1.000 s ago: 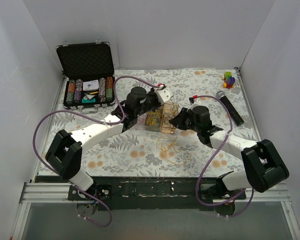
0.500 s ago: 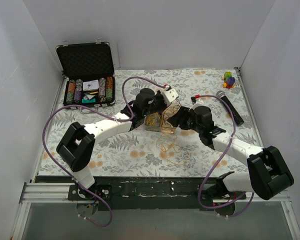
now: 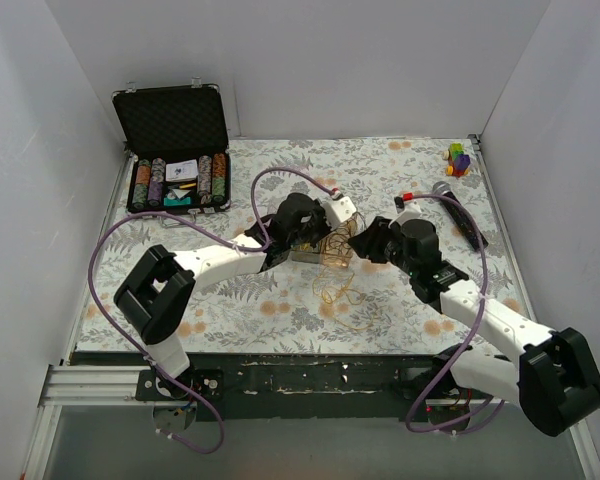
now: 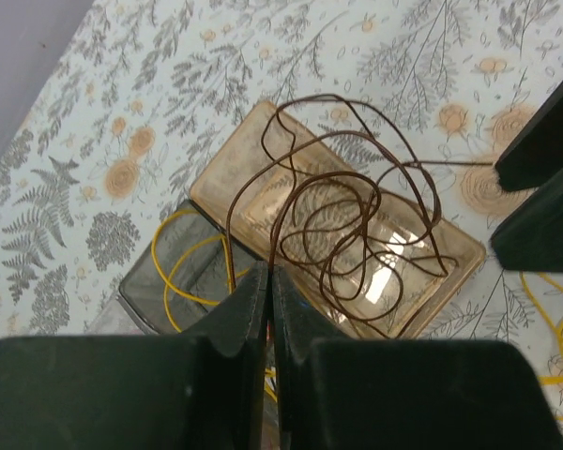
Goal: Untangle the cables
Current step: Place the cable in the bin.
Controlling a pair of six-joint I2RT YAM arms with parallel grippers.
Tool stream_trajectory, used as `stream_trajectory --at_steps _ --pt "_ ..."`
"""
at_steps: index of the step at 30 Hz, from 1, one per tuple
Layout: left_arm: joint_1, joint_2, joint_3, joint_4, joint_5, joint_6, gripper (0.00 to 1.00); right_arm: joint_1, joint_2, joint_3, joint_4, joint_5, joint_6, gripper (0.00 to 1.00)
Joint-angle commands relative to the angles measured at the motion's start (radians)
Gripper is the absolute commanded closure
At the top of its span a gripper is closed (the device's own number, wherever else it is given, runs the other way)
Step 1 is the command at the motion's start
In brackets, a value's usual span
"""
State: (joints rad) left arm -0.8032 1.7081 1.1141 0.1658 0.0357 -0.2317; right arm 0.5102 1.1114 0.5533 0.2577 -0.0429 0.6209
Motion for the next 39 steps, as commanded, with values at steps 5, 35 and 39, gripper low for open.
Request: stream_trajectory --at_steps 5,35,39 --pt "-0.002 -0.019 -0.039 -0.019 -0.004 -0.001 1.00 -0.010 -0.119 -0.036 -0.092 0.133 -0.041 0.54" --pt "-0.062 0.134 -0.028 0.021 0.046 0.324 0.99 -0.162 0.168 -0.003 0.156 -0.078 0.056 0.50" --pt "-0.060 0.104 0.042 -0.093 0.059 0.275 0.66 -0.162 0.166 -0.010 0.179 -0.104 0.060 0.52"
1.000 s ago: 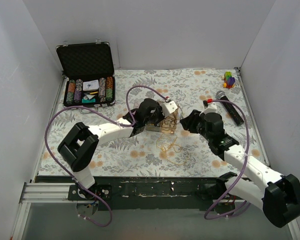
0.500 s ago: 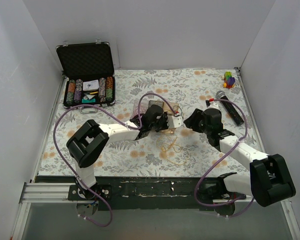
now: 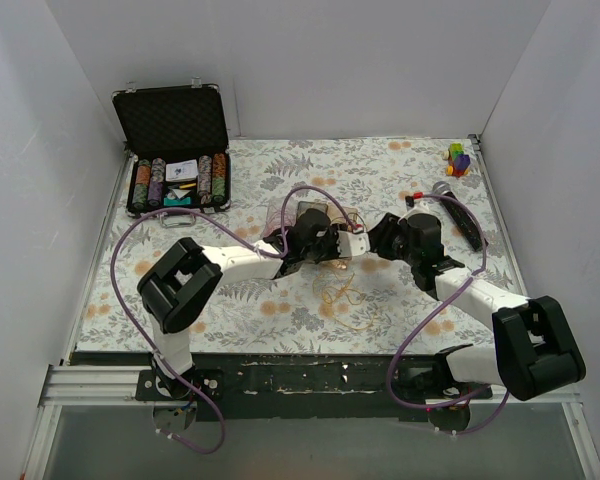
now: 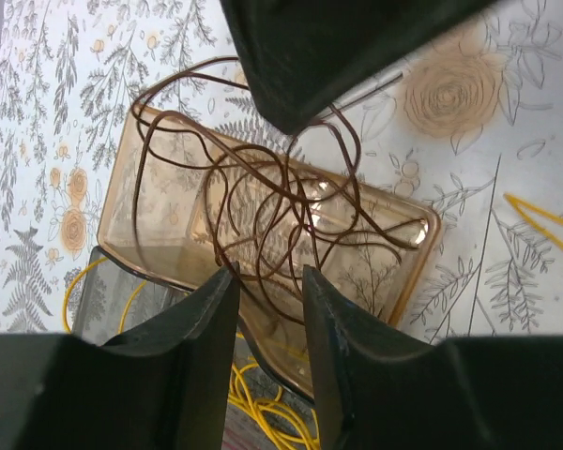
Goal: Untangle the cables
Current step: Place the cable in the bin, then pick up the cable at the center of the board.
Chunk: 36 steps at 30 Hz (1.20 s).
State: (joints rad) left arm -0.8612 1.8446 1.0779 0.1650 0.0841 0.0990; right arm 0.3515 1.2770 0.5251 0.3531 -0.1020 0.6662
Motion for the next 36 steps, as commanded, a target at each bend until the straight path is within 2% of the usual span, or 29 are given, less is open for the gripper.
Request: stream_trajectory --at_steps 1,6,9,15,18,24,25,29,32,34,36 --pt "-0.002 -0.051 0.092 -0.113 0.016 -0.073 0.64 -0.003 0.004 0.019 0.086 -0.048 0.016 0.53" --pt "-0.001 -0.155 0.102 -0.159 0.032 -0.142 0.53 -0.002 0.024 0.035 0.084 -0.071 0.022 0.57" --pt "-0.001 -0.211 0.117 -0.245 0.049 -0.177 0.49 0.004 0.027 0.049 0.072 -0.067 0.013 0.60" --pt "0.017 -0.326 0.187 -0.341 0.078 -0.263 0.34 0.020 -0.005 0.078 0.004 -0.047 -0.017 0.60" --pt "0.056 -0.363 0.272 -0.378 0.098 -0.320 0.19 0.021 -0.057 0.084 -0.055 -0.027 -0.036 0.52" --pt "0.178 -0.430 0.364 -0.463 0.187 -0.430 0.07 0.049 -0.223 0.084 -0.239 0.041 -0.114 0.38" --pt "0.206 -0.447 0.361 -0.470 0.195 -0.442 0.02 0.064 -0.254 0.072 -0.259 0.051 -0.122 0.37" --pt "0.328 -0.481 0.332 -0.536 0.233 -0.519 0.02 0.206 -0.335 0.044 -0.351 0.152 -0.142 0.33" --pt "0.471 -0.452 0.355 -0.631 0.325 -0.631 0.02 0.392 -0.328 0.032 -0.433 0.284 -0.119 0.29" --pt "0.533 -0.435 0.364 -0.700 0.371 -0.657 0.02 0.482 -0.303 0.030 -0.469 0.335 -0.099 0.26" --pt "0.568 -0.430 0.346 -0.757 0.358 -0.656 0.02 0.529 -0.275 0.030 -0.493 0.373 -0.100 0.23"
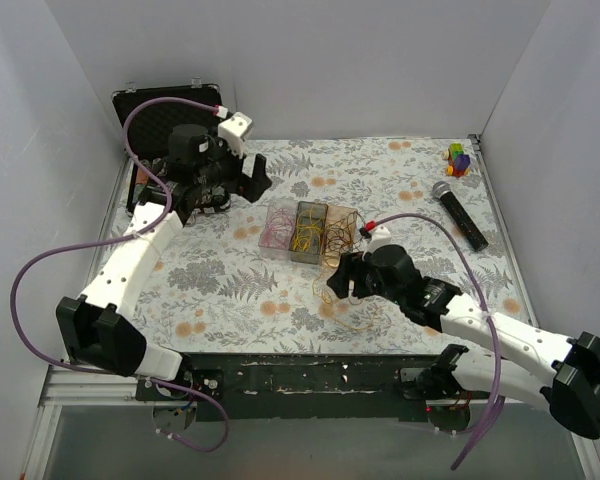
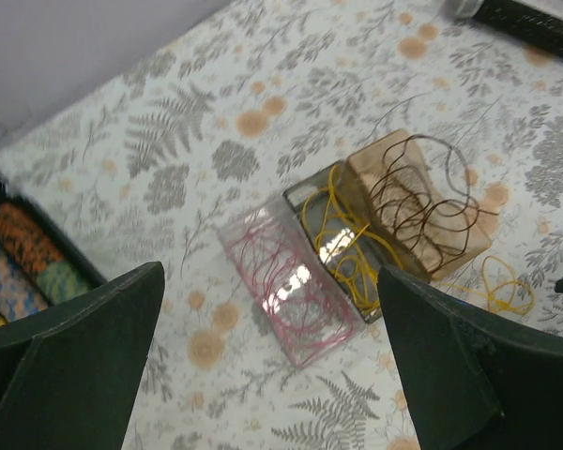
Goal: Untangle the cables
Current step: Pick up the cable at the center of the board.
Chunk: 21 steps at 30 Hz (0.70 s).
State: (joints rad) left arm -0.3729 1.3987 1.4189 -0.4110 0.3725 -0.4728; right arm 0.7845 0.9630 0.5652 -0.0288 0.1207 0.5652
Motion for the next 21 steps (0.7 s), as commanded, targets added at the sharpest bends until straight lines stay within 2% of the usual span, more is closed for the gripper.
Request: stream_trajectory --at_steps 1,8,13,21 --pt "0.089 0.014 -0.006 -0.208 0.069 -0.061 0.02 0.113 0.051 -0.014 -0.115 0.161 -0.008 0.23" --pt "0.111 -0.118 -0.161 -0.267 0.085 0.109 0.02 0.124 0.164 0.012 -0.071 0.238 -0.111 0.19" --pt "0.132 -0.184 -0.233 -0.255 0.101 0.134 0.02 0.122 0.293 0.048 -0.016 0.241 -0.156 0.19" --pt "0.256 -0.147 -0.252 -0.276 0.186 0.106 0.02 0.124 0.388 0.032 0.142 0.093 -0.186 0.20"
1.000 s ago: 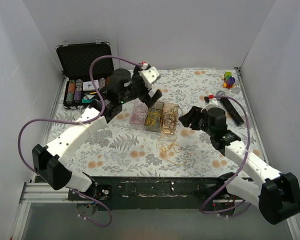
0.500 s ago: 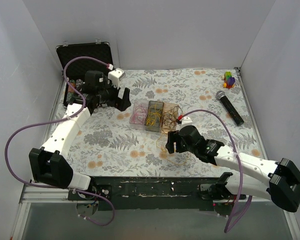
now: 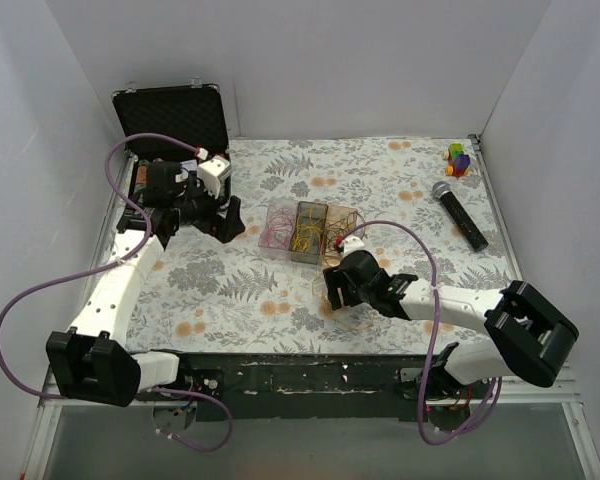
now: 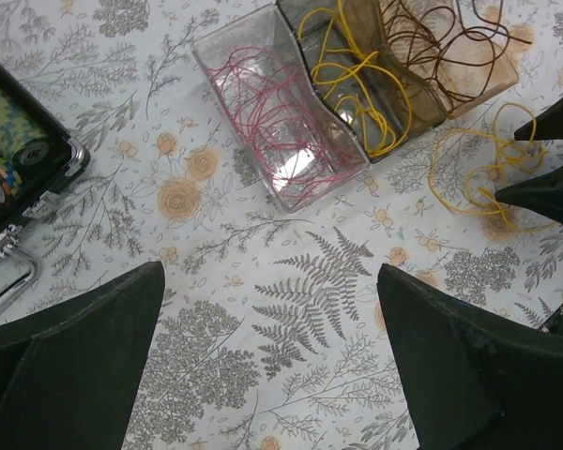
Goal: Untangle the cables
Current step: Pick up the cable at the center of the board.
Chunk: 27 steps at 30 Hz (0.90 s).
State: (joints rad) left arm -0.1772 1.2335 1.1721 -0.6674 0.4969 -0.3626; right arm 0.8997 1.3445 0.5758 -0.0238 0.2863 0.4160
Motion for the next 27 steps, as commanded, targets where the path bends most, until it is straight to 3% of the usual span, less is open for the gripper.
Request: stream_trajectory --at_steps 1,10,16,27 --pt "0.073 0.012 -0.011 -0.012 0.066 -0.010 0.02 0.007 0.005 0.015 0.153 -0.088 -0.037 0.20" --pt "0.093 -0.062 -0.112 0.071 0.063 -0.030 0.02 0.008 0.033 -0.013 0.183 -0.139 -0.019 0.28" --pt "0.096 -0.091 -0.152 0.101 0.062 -0.035 0.02 0.005 -0.039 -0.053 0.235 -0.220 -0.026 0.23" --pt "0.097 -0.100 -0.161 0.084 0.057 -0.013 0.04 0.007 0.013 -0.065 0.289 -0.329 -0.013 0.20"
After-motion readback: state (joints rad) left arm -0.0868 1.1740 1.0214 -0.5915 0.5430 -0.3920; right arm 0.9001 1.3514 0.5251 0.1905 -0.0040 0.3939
